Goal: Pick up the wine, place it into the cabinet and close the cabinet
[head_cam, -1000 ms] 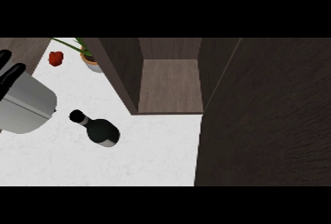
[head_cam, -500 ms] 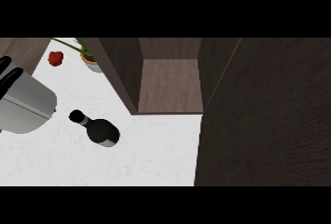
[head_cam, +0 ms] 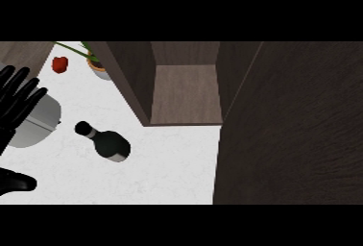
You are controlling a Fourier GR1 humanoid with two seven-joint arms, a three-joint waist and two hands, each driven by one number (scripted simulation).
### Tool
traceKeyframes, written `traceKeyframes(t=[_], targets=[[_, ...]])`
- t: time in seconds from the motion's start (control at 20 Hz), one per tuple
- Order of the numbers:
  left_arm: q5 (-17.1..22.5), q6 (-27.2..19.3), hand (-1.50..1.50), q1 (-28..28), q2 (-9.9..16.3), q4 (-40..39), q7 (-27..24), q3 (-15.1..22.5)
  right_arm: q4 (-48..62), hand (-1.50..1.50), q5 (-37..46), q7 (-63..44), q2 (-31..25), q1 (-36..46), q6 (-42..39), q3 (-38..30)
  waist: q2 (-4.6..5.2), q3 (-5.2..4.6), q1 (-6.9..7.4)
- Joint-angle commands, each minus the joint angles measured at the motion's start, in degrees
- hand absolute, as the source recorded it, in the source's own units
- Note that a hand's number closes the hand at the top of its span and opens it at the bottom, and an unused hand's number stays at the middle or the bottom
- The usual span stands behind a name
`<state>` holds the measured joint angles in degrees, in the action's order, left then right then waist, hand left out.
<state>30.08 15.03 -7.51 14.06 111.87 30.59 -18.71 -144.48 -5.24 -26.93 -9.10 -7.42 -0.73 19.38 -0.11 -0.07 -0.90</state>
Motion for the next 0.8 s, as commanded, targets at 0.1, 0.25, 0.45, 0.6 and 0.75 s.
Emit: traceKeyframes(t=[0.1, 0.25, 0.45, 0.6, 0.75], targets=[[-3.55, 5.31, -1.50, 3.23, -0.71, -5.64, -6.28, 1.09, -12.65, -1.50, -3.67, -4.42, -1.49, -3.46, 0.16, -1.19, -0.01, 0.06, 0.25], [-4.84, 7.10, -1.50, 1.53, -1.26, -12.47, -10.40, 1.12, -14.94, -1.50, -3.93, -5.62, -2.32, -3.72, 0.34, -1.12, 0.01, 0.03, -0.27], [-7.30, 7.94, -1.50, 0.60, -1.73, -15.64, -12.76, 2.65, -13.29, -1.50, -2.46, -7.06, -1.45, -1.04, 1.59, -0.83, 0.03, 0.02, 0.23], [-10.63, 9.06, -1.50, -0.70, -2.10, -23.56, -18.80, 2.17, -14.14, -1.50, -2.71, -5.53, -2.37, -2.93, 0.47, -0.08, 0.08, 0.01, -0.53], [-11.61, 8.46, -1.50, -0.26, -1.54, -23.35, -18.37, 2.28, -13.83, -1.50, -2.30, -7.23, -1.09, -1.37, 2.65, 0.02, 0.01, 0.03, 0.12]])
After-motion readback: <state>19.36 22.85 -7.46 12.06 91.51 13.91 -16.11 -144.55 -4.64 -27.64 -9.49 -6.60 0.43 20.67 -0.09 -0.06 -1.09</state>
